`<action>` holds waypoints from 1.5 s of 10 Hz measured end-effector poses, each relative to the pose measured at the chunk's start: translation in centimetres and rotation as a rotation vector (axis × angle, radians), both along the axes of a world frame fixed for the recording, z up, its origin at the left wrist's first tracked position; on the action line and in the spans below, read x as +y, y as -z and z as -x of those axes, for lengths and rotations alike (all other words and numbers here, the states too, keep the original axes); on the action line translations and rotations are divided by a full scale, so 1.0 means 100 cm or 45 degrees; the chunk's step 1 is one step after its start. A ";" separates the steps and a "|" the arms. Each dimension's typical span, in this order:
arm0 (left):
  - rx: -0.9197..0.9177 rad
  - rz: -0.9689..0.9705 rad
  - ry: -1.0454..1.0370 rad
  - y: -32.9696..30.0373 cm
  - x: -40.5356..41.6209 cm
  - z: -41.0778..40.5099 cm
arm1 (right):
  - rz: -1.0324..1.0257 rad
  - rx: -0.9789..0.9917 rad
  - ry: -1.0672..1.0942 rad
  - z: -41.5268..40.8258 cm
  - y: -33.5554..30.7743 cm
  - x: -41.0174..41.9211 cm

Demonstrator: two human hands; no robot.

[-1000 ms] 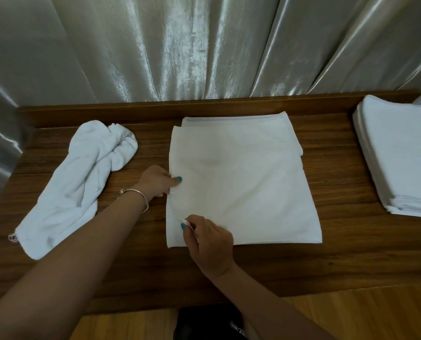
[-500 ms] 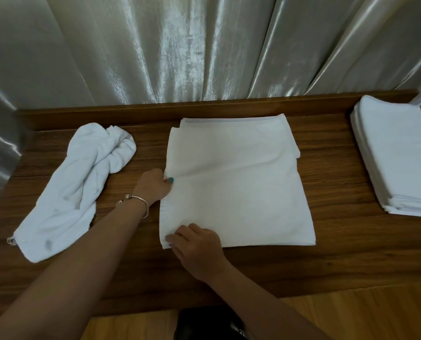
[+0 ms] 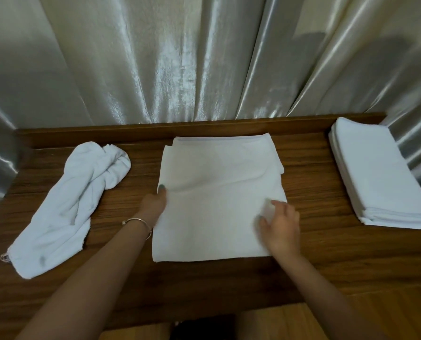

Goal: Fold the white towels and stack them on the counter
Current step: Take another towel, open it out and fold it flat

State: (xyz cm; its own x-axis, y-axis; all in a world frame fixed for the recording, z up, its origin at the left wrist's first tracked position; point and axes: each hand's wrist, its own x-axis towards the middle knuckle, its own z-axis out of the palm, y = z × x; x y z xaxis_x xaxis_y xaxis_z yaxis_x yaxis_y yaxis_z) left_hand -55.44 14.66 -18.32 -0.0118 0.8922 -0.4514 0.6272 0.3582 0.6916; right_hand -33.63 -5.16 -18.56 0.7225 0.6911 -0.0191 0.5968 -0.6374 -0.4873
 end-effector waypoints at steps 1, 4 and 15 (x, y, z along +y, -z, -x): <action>-0.038 0.021 0.019 -0.017 0.001 -0.007 | 0.246 0.214 0.293 -0.023 -0.014 -0.008; -0.282 0.436 0.128 -0.028 -0.016 0.025 | 0.120 0.797 0.339 -0.039 -0.028 -0.024; 0.096 -0.292 0.501 -0.052 0.102 -0.019 | 0.077 0.505 0.136 -0.129 -0.057 0.139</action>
